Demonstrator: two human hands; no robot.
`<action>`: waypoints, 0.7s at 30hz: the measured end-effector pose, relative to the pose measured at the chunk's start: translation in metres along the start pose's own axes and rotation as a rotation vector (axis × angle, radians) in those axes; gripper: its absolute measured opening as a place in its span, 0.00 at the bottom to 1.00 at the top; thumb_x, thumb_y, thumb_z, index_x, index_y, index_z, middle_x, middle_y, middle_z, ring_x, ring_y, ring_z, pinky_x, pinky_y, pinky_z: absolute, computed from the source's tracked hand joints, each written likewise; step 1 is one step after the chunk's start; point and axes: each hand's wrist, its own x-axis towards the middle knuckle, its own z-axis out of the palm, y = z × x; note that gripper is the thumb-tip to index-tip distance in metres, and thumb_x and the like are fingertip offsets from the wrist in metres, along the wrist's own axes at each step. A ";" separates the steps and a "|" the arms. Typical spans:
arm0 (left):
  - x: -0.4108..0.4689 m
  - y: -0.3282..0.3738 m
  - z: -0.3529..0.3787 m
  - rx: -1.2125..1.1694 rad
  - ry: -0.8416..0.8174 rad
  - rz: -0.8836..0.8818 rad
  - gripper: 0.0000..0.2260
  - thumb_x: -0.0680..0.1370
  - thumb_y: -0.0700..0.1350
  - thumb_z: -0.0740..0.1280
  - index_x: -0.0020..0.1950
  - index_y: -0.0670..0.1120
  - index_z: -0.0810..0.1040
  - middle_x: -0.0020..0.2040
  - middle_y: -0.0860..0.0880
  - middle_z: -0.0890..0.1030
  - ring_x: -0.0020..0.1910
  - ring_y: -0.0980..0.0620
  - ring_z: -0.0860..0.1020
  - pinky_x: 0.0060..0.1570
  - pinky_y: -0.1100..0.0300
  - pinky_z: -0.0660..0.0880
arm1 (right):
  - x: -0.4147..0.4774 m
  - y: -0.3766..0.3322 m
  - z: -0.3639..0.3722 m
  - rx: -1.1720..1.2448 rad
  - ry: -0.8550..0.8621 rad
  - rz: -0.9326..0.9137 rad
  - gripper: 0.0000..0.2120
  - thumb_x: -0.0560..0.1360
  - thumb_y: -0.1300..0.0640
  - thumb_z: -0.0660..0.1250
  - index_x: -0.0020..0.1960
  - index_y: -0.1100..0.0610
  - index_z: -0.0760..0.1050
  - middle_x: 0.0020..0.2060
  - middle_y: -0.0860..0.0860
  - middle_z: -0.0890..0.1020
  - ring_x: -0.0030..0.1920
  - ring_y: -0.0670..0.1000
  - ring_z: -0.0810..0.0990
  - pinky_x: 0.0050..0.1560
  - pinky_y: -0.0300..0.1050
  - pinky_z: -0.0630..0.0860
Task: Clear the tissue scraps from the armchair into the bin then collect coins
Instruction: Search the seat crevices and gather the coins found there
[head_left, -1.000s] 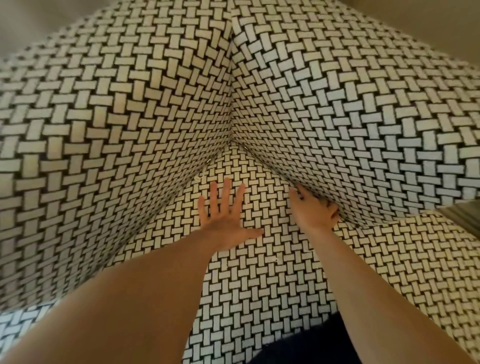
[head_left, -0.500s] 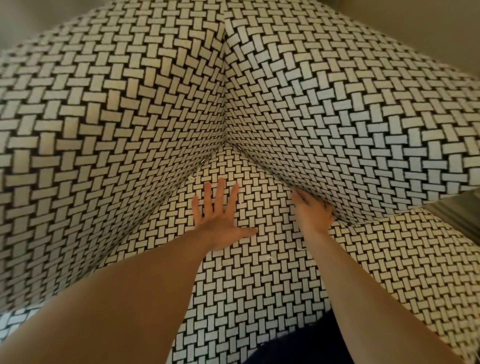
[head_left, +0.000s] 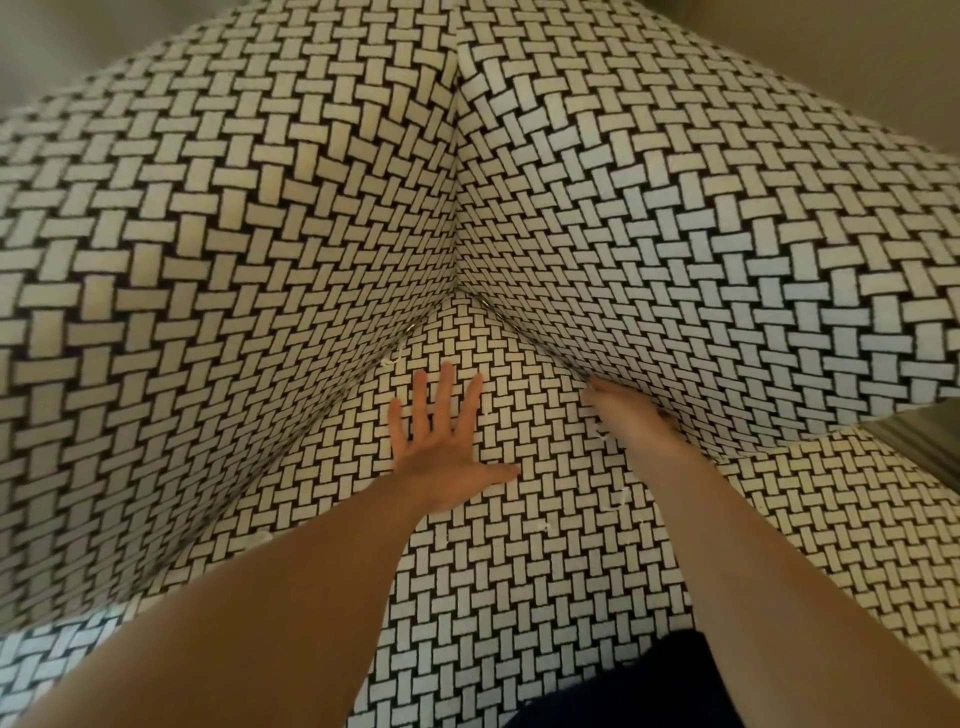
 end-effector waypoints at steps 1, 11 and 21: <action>0.000 0.000 0.000 -0.001 -0.001 0.000 0.48 0.70 0.72 0.57 0.69 0.57 0.23 0.64 0.52 0.16 0.64 0.46 0.18 0.59 0.44 0.21 | -0.002 0.005 -0.002 0.038 0.015 0.009 0.25 0.67 0.39 0.60 0.64 0.38 0.72 0.71 0.47 0.67 0.72 0.57 0.60 0.72 0.57 0.56; 0.000 -0.001 -0.001 -0.017 -0.009 0.010 0.48 0.70 0.73 0.57 0.68 0.58 0.22 0.63 0.52 0.16 0.63 0.46 0.18 0.61 0.44 0.22 | 0.002 0.038 0.000 0.293 0.028 -0.102 0.20 0.60 0.28 0.63 0.52 0.27 0.75 0.70 0.45 0.69 0.73 0.53 0.59 0.72 0.61 0.56; 0.001 -0.002 0.001 -0.023 -0.012 0.017 0.48 0.69 0.73 0.57 0.68 0.58 0.22 0.64 0.52 0.16 0.63 0.46 0.18 0.62 0.43 0.23 | -0.033 0.020 -0.005 0.415 0.043 -0.264 0.12 0.79 0.52 0.63 0.60 0.52 0.78 0.58 0.47 0.80 0.58 0.46 0.77 0.63 0.45 0.73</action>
